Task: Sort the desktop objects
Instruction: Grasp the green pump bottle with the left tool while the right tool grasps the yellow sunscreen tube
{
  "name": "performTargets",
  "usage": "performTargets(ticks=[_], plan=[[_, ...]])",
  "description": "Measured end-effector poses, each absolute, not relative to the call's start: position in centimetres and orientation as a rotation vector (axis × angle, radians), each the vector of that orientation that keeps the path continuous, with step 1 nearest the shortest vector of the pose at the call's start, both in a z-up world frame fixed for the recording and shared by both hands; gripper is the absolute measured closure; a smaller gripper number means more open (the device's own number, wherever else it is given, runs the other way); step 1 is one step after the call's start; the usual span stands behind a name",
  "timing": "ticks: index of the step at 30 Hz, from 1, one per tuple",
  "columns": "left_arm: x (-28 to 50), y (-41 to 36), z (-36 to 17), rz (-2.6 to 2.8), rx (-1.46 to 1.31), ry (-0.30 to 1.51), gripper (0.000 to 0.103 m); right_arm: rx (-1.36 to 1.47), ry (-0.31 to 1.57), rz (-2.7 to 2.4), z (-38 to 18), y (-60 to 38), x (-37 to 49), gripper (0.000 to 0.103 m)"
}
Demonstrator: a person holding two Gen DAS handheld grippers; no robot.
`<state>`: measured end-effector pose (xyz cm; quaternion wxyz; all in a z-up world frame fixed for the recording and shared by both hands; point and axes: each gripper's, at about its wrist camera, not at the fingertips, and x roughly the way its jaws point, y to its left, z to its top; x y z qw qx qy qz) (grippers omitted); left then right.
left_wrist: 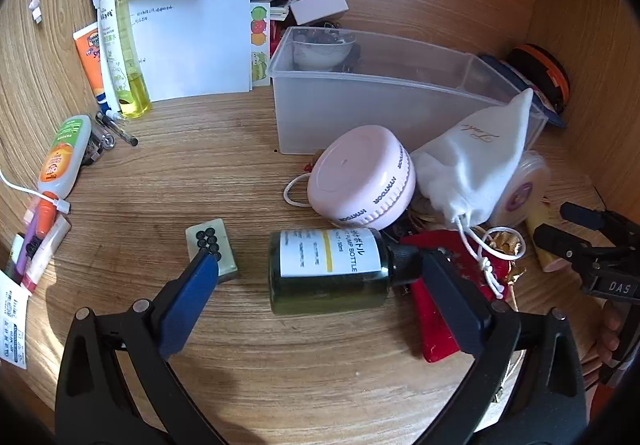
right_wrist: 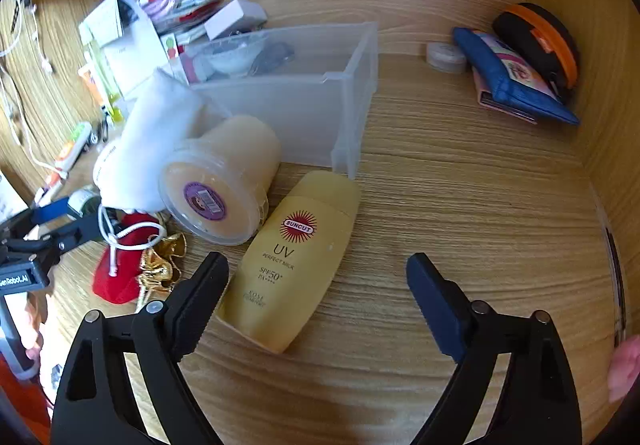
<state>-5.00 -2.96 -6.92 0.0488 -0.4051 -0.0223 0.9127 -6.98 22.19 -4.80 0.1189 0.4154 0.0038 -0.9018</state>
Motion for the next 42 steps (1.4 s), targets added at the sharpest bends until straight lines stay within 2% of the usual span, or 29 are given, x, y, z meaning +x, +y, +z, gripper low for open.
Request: performTargets(ticks=[2,9,11,13,15,16,18,21,25,32,42], plan=[[-5.2,-2.8,-7.0,2.792,-1.235,-0.049,0.0,1.215,0.029,-2.633,-5.1,21.8,-7.2,0.015],[-5.5,-2.0,-7.1,2.793,-1.215,0.023,0.001,1.218,0.159,-2.631,-5.8,20.2,-7.2,0.029],[-5.5,-2.0,-7.0,2.819,-1.208,0.028,0.01,1.2,0.188,-2.622,-5.8,19.9,-7.0,0.036],[-5.7,-1.9,-7.1,2.812,-1.215,0.026,0.034,1.187,0.19,-2.621,-5.9,19.7,-6.9,0.038],[-6.1,-2.3,-7.5,2.76,-1.228,-0.049,0.045,1.181,0.183,-2.625,-6.0,19.8,-6.8,0.046],[-6.2,-2.5,-7.5,2.739,-1.236,-0.079,0.049,1.175,0.182,-2.63,-6.0,19.9,-6.7,0.048],[-6.3,-2.5,-7.5,2.739,-1.242,-0.088,0.052,1.167,0.18,-2.633,-5.9,20.0,-6.7,0.06],[-6.1,-2.2,-7.5,2.747,-1.24,-0.062,0.057,1.17,0.167,-2.627,-5.9,20.2,-6.7,0.062],[-5.6,-2.2,-7.2,2.749,-1.228,-0.081,0.058,1.174,0.147,-2.618,-5.8,20.3,-6.5,0.063],[-4.5,-2.9,-5.9,2.765,-1.176,-0.112,0.062,1.187,0.0,-2.613,-5.4,22.4,-6.4,0.065],[-2.9,-2.8,-3.8,2.777,-1.086,-0.119,0.062,1.114,-0.147,-2.648,-3.6,24.9,-5.0,0.078]])
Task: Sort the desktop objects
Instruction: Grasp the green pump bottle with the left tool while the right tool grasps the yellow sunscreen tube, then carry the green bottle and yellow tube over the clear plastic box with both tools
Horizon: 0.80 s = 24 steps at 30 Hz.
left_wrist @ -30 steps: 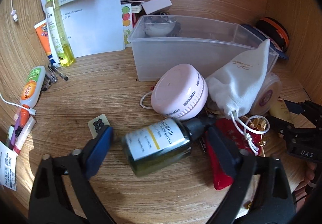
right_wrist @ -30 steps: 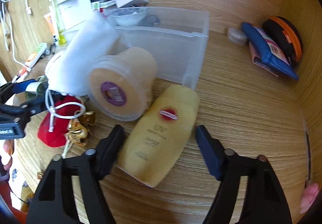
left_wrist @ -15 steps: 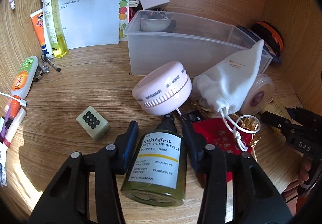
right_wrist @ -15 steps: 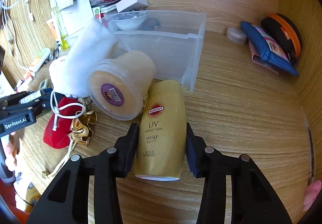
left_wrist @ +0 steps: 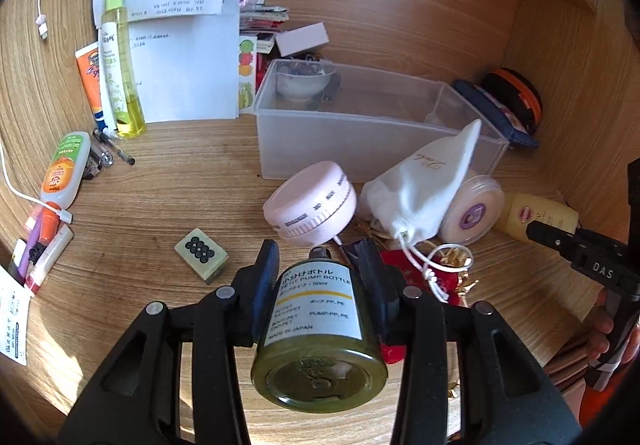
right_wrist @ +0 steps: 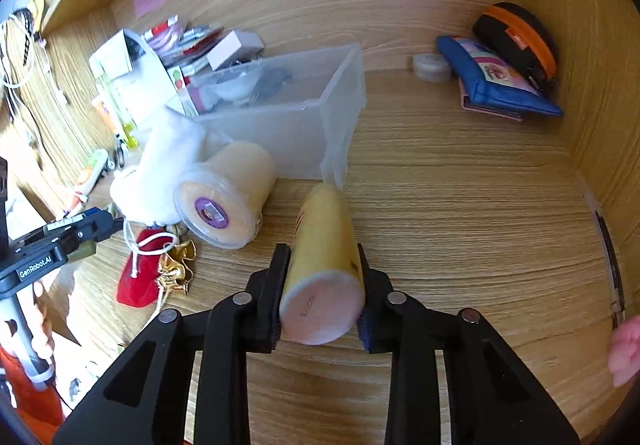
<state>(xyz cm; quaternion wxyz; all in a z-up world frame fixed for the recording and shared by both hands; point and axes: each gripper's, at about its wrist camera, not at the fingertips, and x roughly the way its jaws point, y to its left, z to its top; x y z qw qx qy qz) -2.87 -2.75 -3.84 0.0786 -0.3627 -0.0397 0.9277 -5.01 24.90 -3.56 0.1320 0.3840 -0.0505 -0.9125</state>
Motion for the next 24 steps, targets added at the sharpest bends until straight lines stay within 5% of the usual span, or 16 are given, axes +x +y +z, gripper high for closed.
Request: performTargets(ticks=[24], plan=[[-2.6,-1.9,2.6,2.833,-0.878,-0.061,0.062,0.847,-0.113,-2.713,3.4,25.5,-2.9,0.078]])
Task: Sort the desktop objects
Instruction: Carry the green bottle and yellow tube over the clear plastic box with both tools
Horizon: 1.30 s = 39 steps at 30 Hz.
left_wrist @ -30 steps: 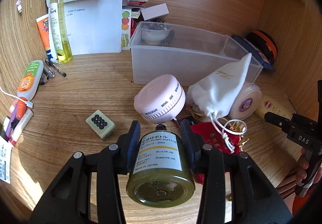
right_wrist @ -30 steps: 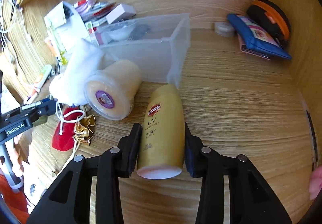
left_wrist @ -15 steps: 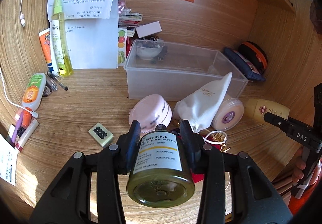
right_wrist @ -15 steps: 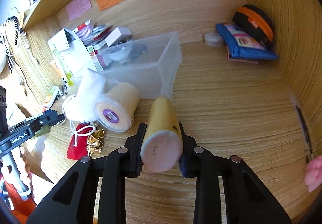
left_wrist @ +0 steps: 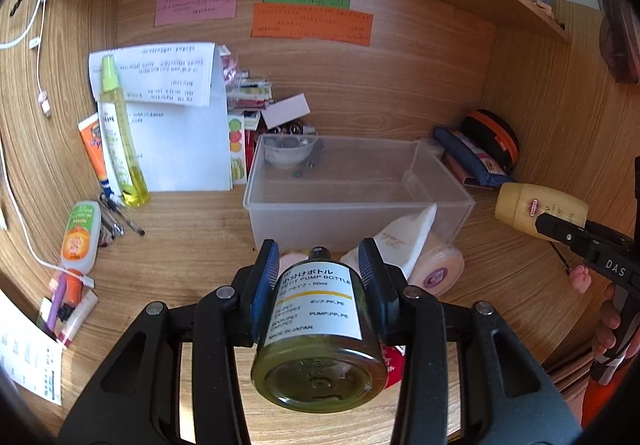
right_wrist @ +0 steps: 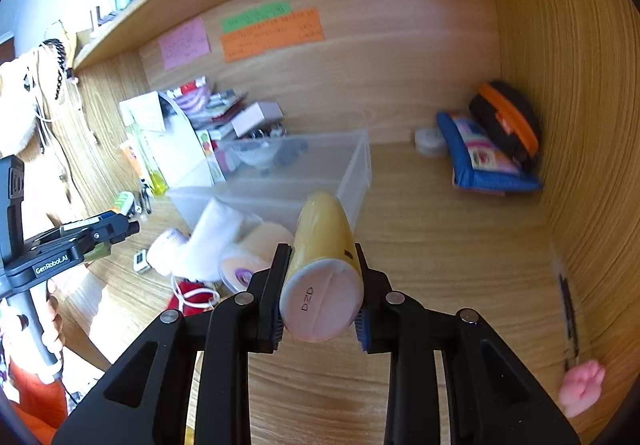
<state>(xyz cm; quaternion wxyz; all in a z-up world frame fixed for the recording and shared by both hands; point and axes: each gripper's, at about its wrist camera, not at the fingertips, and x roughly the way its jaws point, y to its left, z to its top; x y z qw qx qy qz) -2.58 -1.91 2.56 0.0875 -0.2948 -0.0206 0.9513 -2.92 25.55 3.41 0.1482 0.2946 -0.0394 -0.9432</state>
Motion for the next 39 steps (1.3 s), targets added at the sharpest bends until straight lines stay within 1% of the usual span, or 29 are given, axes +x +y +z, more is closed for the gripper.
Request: performTargets(ticks=[12,20,28,39], plan=[[-4.7,-0.6,6.5,2.832,-0.783,0.053,0.062,0.733,-0.034,-2.683,6.9,23.8,-4.6,0.078],[-7.6,0.3,7.6,2.81,-0.768,0.072,0.062,0.718,0.006,-2.651,8.0,22.3,-7.2,0.078],[-11.8,0.7,7.4,2.785,-0.819,0.079,0.062,0.739,0.029,-2.632,8.2,20.9,-10.7,0.078],[-17.8,0.3,5.5,2.768,-0.944,0.085,0.062,0.82,0.077,-2.572,7.0,19.0,-15.9,0.078]])
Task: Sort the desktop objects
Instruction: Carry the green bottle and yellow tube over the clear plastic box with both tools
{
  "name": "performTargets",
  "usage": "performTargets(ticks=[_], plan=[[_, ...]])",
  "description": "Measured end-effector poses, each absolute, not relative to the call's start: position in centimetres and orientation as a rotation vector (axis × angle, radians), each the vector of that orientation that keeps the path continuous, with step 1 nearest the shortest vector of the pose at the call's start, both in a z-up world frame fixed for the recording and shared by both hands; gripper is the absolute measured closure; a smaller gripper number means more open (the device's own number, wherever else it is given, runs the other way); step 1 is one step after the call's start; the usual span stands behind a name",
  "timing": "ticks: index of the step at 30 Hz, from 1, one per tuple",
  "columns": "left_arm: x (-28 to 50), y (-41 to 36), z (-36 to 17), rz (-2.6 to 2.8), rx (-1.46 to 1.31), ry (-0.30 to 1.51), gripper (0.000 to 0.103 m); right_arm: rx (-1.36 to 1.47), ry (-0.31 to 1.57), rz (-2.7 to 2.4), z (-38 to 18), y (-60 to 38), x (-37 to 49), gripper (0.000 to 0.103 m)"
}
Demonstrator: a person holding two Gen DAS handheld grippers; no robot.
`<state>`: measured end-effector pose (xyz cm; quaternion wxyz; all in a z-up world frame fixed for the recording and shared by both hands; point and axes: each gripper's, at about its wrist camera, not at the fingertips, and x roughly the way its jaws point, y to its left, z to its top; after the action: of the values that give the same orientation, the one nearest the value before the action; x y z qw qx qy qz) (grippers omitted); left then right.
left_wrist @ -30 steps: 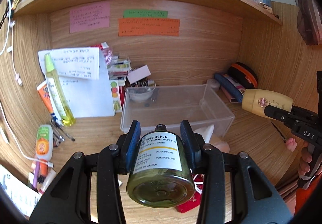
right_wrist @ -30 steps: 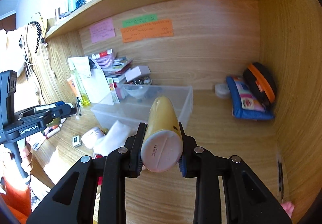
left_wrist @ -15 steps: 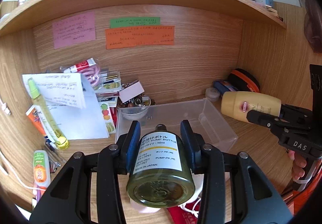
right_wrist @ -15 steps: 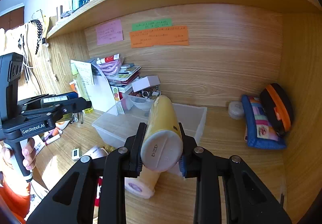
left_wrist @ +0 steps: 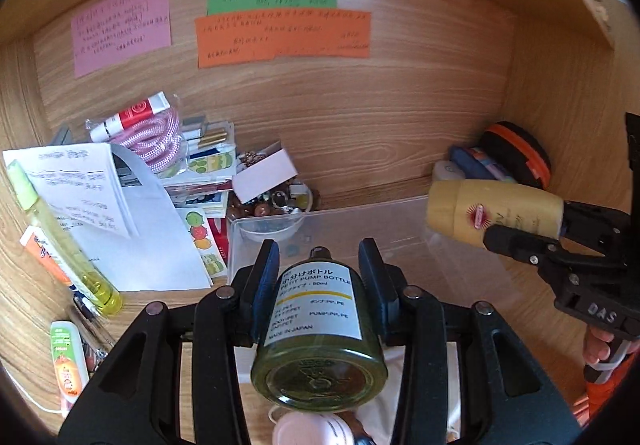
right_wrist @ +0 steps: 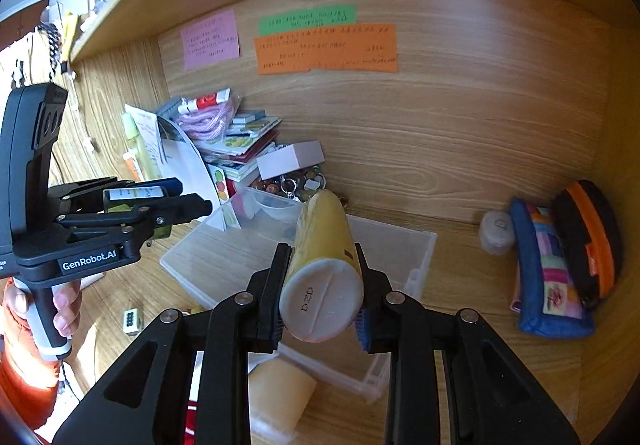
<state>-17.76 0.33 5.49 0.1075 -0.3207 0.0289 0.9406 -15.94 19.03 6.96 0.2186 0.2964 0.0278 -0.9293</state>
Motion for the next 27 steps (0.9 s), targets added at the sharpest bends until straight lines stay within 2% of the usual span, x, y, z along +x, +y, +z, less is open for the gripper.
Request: performTargets(ticks=[22,27], plan=[[-25.5,-0.1,-0.5,2.622,-1.245,0.037,0.062,1.059,0.324,-2.485,1.3,15.1,-22.9,0.078],[-26.3,0.4,-1.6,2.592,-1.316,0.086,0.062,1.108,0.406,-2.462,0.4,14.4,-23.7,0.078]])
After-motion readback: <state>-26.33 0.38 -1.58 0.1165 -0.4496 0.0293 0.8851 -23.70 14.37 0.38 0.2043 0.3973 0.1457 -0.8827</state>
